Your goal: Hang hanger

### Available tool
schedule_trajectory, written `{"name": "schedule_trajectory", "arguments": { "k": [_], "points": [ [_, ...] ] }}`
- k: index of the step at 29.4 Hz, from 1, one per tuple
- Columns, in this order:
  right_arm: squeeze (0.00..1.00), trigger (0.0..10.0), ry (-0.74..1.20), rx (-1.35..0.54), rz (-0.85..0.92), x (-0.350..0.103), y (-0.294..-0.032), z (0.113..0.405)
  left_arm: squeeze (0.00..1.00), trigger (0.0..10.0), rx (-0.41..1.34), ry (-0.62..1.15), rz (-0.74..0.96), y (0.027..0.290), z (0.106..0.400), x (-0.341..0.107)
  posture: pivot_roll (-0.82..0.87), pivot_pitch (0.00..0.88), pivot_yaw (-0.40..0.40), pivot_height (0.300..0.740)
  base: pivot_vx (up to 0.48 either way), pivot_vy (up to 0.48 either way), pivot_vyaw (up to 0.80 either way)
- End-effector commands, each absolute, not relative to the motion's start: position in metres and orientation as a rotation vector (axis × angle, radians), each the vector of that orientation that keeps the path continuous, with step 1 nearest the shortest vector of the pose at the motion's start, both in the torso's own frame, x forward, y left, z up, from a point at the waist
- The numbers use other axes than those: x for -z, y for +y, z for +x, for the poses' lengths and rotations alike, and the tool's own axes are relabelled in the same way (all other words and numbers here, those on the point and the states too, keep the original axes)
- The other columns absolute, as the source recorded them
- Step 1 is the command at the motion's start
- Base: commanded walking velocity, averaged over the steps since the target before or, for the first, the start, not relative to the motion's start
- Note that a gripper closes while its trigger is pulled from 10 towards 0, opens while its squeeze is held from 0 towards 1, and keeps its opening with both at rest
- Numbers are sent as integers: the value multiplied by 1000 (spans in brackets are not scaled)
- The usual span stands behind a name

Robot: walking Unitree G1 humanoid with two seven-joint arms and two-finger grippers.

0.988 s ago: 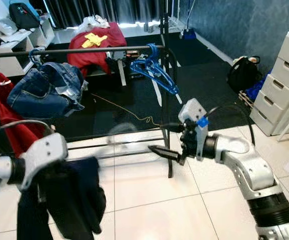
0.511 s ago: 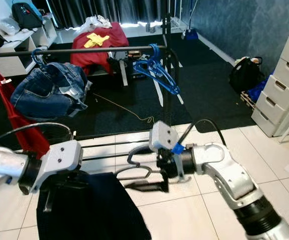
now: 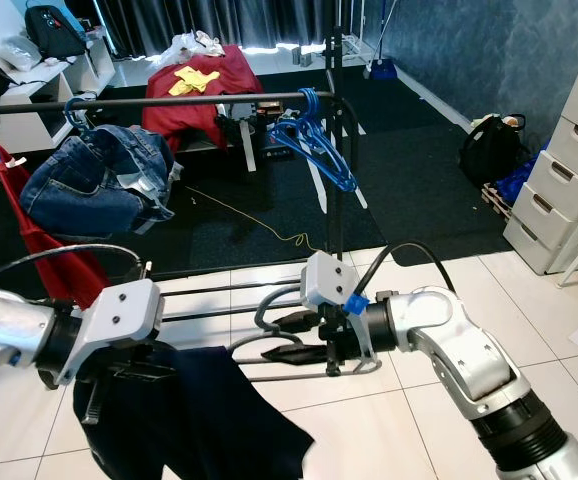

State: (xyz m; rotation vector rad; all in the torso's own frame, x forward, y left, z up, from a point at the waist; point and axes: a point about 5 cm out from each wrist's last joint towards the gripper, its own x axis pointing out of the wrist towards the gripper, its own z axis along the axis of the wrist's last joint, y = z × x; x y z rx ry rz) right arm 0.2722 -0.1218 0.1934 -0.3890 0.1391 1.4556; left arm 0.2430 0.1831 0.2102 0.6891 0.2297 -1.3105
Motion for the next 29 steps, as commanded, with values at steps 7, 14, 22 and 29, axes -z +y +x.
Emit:
{"name": "schedule_trajectory", "arguments": {
  "k": [7, 14, 22, 29],
  "points": [
    [0, 0, 112, -1419, -377, -192, -117, 278, 0, 10000, 1332, 84, 686, 178, 243, -232, -69, 8, 30, 740, 0, 0, 0],
    [0, 0, 26, -1362, -336, -204, -116, 285, 0, 10000, 1307, 24, 650, 177, 249, -236, -71, 5, 33, 740, 0, 0, 0],
    [0, 0, -58, -1333, -278, -217, -114, 288, 1000, 10000, 1231, -92, 535, 175, 260, -251, -71, 8, 36, 740, 0, 0, 0],
    [0, 0, -98, -1304, -248, -226, -121, 290, 1000, 10000, 1137, -188, 450, 194, 264, -268, -71, 11, 38, 740, 0, 0, 0]
  ]
}}
